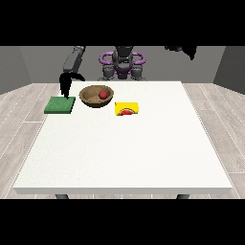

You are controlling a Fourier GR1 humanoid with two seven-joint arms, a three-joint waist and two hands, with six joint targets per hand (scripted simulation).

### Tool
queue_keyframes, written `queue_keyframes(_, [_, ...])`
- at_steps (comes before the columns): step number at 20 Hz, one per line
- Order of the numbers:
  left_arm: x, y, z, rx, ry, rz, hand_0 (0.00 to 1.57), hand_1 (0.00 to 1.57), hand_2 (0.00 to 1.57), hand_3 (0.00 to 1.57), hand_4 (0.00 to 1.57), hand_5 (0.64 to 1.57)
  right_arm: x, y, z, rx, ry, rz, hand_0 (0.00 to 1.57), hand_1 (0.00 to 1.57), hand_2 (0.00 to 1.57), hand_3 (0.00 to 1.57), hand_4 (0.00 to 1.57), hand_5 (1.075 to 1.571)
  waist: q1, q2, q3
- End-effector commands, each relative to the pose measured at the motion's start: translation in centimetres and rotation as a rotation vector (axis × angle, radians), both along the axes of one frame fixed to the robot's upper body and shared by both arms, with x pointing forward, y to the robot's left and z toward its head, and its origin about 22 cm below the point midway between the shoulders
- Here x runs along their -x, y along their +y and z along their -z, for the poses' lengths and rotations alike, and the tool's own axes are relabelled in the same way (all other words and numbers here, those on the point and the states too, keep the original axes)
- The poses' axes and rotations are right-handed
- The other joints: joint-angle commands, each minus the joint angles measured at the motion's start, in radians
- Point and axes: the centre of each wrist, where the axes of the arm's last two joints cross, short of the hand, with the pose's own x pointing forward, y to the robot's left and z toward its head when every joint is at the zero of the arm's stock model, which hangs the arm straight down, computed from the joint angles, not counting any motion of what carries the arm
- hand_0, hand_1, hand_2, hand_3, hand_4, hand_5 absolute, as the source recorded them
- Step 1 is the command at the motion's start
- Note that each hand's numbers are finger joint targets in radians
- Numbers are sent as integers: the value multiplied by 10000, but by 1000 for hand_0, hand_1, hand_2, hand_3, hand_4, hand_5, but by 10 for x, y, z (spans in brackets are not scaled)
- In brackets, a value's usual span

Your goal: Pick the cup and pour the ball into the bowl, then pick the bowl and place it on the pad

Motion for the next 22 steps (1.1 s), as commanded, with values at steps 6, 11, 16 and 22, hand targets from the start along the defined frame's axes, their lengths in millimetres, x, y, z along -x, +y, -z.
queue_keyframes(6, [11,133,-31,623,-370,254,0,0,0,0,315,1513,-26,56,17,-326,-51,-148,0,0,0,0,0,1568,-200,525,51])
queue_keyframes(11, [26,171,-41,764,-539,-117,0,0,0,0,281,1509,-33,37,29,-258,44,-328,0,0,0,0,0,1569,-510,745,57])
queue_keyframes(16, [34,185,-57,779,-898,-505,0,0,0,0,267,1507,-36,48,47,-282,-112,-463,0,0,0,0,0,1570,-658,997,61])
queue_keyframes(22, [37,202,-70,848,-936,-546,0,0,0,0,238,1504,-53,113,47,-882,207,-934,0,0,0,0,157,1556,-716,1027,55])
